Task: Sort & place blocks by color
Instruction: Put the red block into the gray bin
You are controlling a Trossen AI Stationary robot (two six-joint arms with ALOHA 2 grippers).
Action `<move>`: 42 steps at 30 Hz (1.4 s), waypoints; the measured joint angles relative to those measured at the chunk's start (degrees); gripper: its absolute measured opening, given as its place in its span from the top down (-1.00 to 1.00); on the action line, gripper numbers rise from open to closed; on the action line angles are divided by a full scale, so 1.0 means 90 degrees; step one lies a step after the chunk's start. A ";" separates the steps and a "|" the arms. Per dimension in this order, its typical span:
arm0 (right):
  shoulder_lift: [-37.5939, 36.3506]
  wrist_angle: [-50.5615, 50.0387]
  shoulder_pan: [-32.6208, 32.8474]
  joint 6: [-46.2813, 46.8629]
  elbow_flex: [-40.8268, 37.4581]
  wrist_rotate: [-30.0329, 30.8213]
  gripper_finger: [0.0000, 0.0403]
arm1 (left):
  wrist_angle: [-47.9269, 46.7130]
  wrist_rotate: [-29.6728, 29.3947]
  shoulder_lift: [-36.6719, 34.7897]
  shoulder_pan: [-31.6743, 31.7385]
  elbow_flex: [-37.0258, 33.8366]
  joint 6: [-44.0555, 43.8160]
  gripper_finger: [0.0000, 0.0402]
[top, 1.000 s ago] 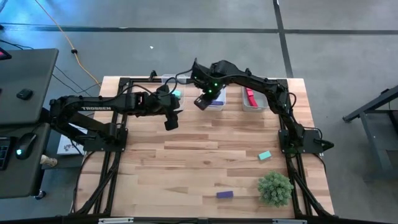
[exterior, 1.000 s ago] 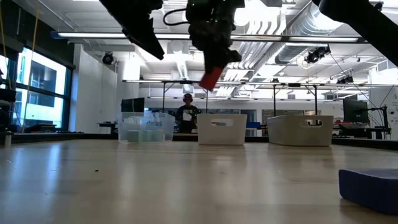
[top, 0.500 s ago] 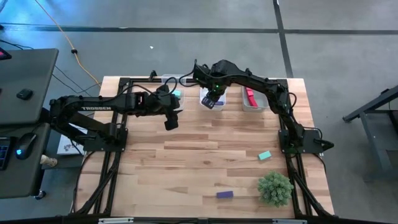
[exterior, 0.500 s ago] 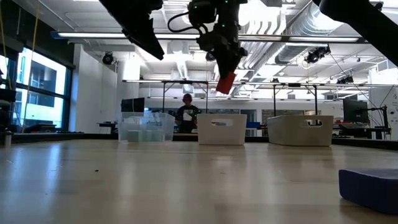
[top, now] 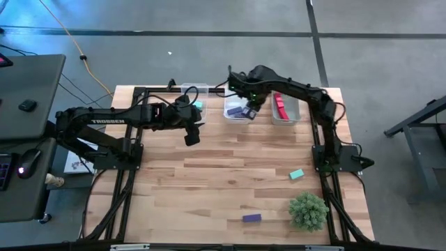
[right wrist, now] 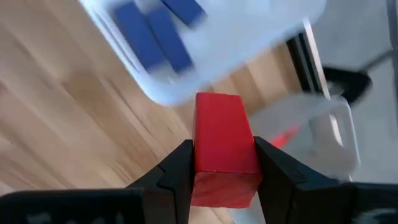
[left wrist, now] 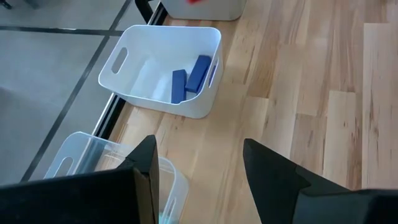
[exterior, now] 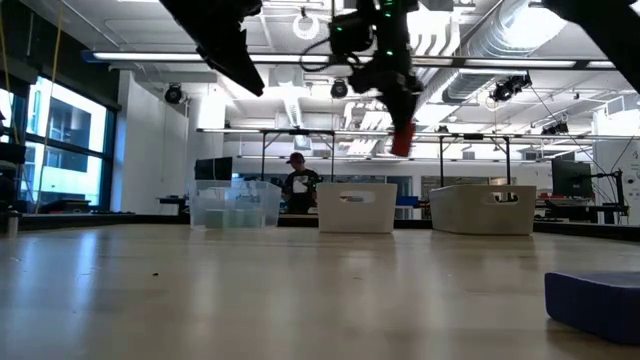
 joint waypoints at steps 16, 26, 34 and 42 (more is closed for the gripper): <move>-0.2456 0.1538 -0.1325 0.0596 -0.3671 0.0030 0.42 | 0.0006 -0.0268 0.0000 0.0007 0.0002 -0.0277 0.28; -0.3721 0.2984 -0.2110 0.1111 -0.5652 -0.0162 0.42 | 0.0185 -0.0289 0.0000 0.0029 0.0002 -0.0558 0.28; -0.3791 0.4323 -0.2384 0.1301 -0.6784 -0.0576 0.42 | 0.0522 -0.0286 0.0000 0.0029 0.0002 -0.1260 0.28; -0.3828 0.4790 -0.2435 0.1431 -0.7309 -0.0581 0.42 | 0.0553 -0.0286 0.0000 0.0029 0.0002 -0.1434 0.28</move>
